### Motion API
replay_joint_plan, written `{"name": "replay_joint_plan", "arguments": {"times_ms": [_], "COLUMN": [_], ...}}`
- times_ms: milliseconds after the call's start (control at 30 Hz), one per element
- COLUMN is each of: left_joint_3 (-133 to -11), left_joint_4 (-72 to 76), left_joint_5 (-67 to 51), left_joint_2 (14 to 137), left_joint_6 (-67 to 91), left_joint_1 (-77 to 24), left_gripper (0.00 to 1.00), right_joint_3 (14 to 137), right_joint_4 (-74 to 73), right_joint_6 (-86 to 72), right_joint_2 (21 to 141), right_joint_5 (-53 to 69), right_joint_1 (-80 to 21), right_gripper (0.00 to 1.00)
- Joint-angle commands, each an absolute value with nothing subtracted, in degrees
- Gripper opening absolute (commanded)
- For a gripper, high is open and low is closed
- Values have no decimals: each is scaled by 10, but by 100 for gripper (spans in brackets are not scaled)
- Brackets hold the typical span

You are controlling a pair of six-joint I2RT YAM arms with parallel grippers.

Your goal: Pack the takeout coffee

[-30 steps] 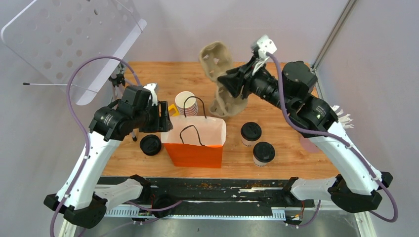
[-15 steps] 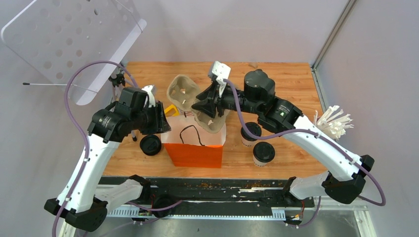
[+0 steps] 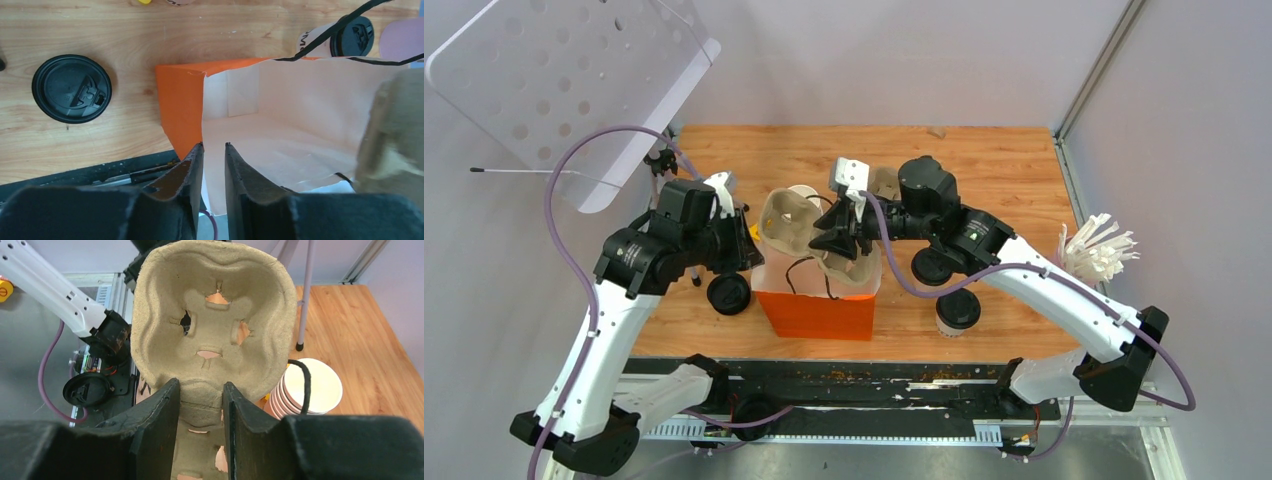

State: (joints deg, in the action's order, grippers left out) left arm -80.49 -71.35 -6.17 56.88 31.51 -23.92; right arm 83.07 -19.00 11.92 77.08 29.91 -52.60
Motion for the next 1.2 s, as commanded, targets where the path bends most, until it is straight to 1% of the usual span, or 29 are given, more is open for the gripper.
{"name": "replay_joint_plan", "arguments": {"times_ms": [0, 133, 167, 333, 567, 667, 833, 1033, 1167], "left_joint_3": [-802, -796, -794, -789, -777, -766, -755, -760, -767], "left_joint_4": [-684, -678, -676, -668, -663, -654, -657, -652, -648], "left_joint_5": [-77, -83, -83, -89, -75, -85, -69, -70, -83], "left_joint_2": [557, 558, 558, 556, 544, 540, 538, 537, 542], "left_joint_6": [321, 311, 310, 311, 311, 302, 297, 292, 291], "left_joint_1": [-236, -236, -236, -236, -236, -236, -236, -236, -236], "left_gripper": [25, 2, 0, 0, 0, 0, 0, 0, 0], "right_joint_3": [816, 786, 779, 768, 763, 751, 740, 753, 757], "right_joint_4": [-167, -158, -151, -140, -179, -168, -171, -214, -217], "right_joint_6": [158, 178, 176, 154, 182, 182, 183, 200, 208], "right_joint_2": [764, 763, 762, 766, 774, 772, 782, 796, 808], "right_joint_5": [326, 323, 323, 334, 314, 310, 307, 307, 301], "right_joint_1": [-528, -528, -528, -529, -529, -529, -529, -530, -535], "right_gripper": [35, 35, 35, 35, 35, 35, 36, 36, 36]}}
